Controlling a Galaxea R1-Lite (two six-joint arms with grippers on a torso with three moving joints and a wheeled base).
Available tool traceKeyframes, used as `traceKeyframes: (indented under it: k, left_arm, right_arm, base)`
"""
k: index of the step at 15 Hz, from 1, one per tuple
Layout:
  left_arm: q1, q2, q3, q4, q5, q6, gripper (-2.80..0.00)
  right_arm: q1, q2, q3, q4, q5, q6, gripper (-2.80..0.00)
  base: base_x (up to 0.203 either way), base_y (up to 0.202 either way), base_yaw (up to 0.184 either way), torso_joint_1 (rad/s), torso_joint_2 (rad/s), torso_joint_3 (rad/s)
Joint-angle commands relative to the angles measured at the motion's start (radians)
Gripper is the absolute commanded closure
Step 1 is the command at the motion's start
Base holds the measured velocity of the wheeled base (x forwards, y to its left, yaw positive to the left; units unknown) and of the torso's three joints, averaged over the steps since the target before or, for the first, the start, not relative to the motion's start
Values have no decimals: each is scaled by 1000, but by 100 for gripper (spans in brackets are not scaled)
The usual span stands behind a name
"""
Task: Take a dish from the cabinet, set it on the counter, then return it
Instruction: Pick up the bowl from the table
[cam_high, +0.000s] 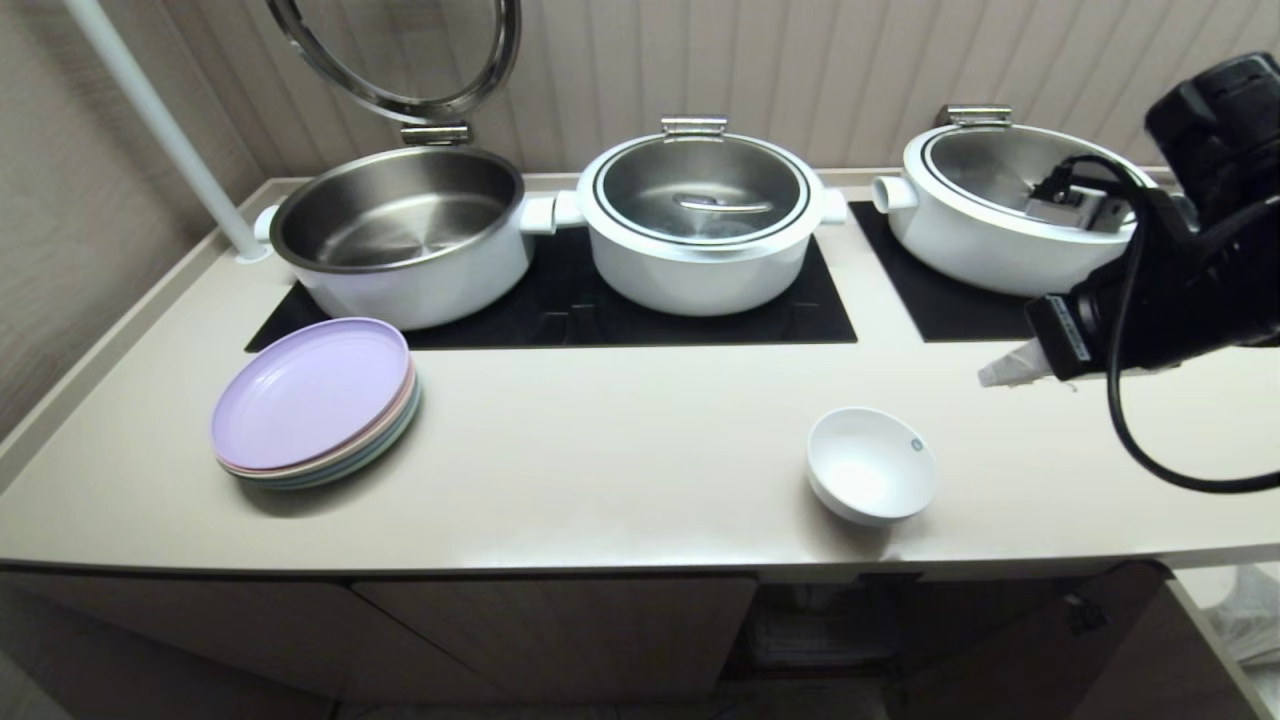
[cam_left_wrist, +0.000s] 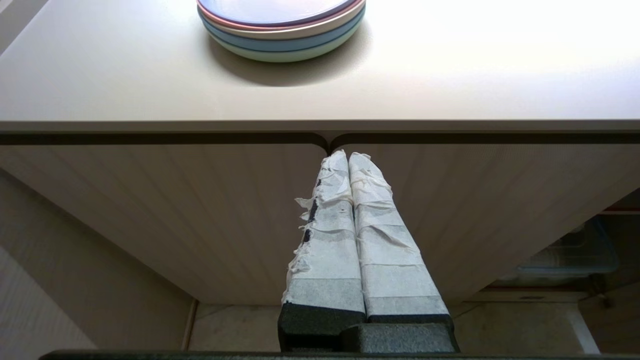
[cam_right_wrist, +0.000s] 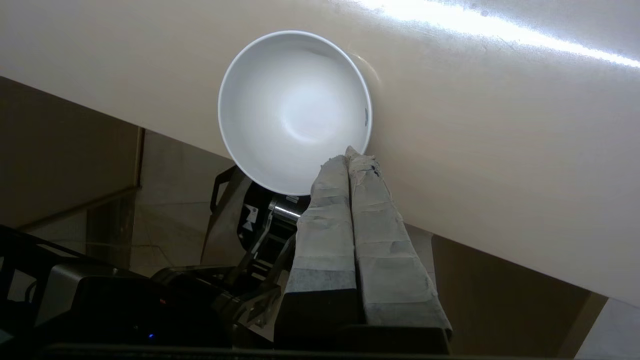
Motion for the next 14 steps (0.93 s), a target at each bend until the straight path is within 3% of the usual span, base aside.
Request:
traceKeyframes:
  k: [1,5,7,14]
  left_arm:
    - [0,0,0,0,0,0,0]
    - [0,0,0,0,0,0,0]
    - [0,0,0,0,0,0,0]
    - [0,0,0,0,0,0,0]
  right_arm:
    - [10,102,-104,68,-6,0,0]
    - [31,210,-279,250,-21,-3,0]
    - [39,227,-278,271,-60,-6,0]
    - [48,268,-278,293,-64,-5,0]
  base:
    - [0,0,0,0,0,0]
    - [0,0,0,0,0,0]
    - [0,0,0,0,0,0]
    - [0,0,0,0,0,0]
